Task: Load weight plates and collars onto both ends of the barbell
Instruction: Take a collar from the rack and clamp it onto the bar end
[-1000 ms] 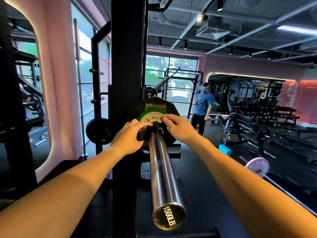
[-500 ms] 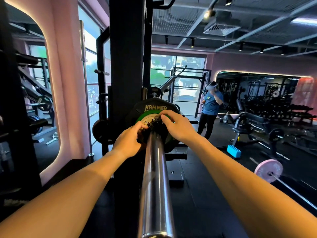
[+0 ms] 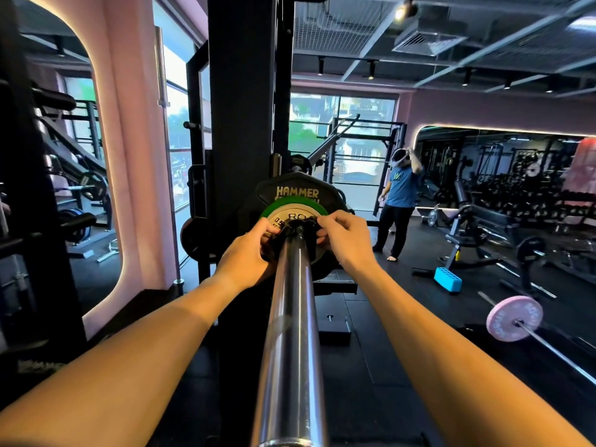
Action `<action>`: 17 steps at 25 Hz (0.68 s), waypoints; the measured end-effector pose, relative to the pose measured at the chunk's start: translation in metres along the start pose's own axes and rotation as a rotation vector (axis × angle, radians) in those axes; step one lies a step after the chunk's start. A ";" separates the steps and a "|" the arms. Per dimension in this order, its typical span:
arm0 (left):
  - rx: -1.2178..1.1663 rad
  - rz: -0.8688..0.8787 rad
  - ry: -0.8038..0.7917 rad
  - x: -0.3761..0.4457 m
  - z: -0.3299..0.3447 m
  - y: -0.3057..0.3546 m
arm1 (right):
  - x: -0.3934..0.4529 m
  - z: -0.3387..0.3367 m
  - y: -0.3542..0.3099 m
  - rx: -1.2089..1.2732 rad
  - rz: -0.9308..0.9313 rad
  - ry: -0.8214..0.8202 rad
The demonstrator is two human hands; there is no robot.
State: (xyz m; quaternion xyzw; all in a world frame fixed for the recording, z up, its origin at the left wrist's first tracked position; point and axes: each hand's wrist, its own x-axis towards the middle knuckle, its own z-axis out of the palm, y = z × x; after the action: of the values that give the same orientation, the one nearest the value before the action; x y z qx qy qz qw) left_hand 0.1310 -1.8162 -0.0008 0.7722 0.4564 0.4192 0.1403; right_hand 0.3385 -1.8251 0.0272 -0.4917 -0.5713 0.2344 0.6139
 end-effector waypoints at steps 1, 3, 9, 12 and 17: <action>-0.005 -0.002 0.002 -0.001 0.000 0.001 | -0.002 -0.001 0.002 -0.021 0.001 -0.004; -0.009 -0.016 0.002 -0.001 0.001 0.002 | -0.004 -0.005 0.005 -0.062 -0.002 -0.016; 0.118 -0.076 -0.105 0.000 -0.009 0.018 | -0.003 -0.013 -0.010 -0.285 -0.006 -0.063; 0.263 -0.121 -0.319 0.002 -0.033 0.024 | -0.004 -0.015 -0.021 -0.445 -0.030 -0.144; 0.347 -0.124 -0.462 0.001 -0.097 0.015 | -0.007 -0.009 -0.055 -0.755 -0.044 -0.275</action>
State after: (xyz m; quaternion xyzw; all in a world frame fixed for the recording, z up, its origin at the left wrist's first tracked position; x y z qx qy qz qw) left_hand 0.0650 -1.8394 0.0675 0.8303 0.5236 0.1387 0.1315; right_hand 0.3297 -1.8563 0.0730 -0.6345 -0.7043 0.0584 0.3130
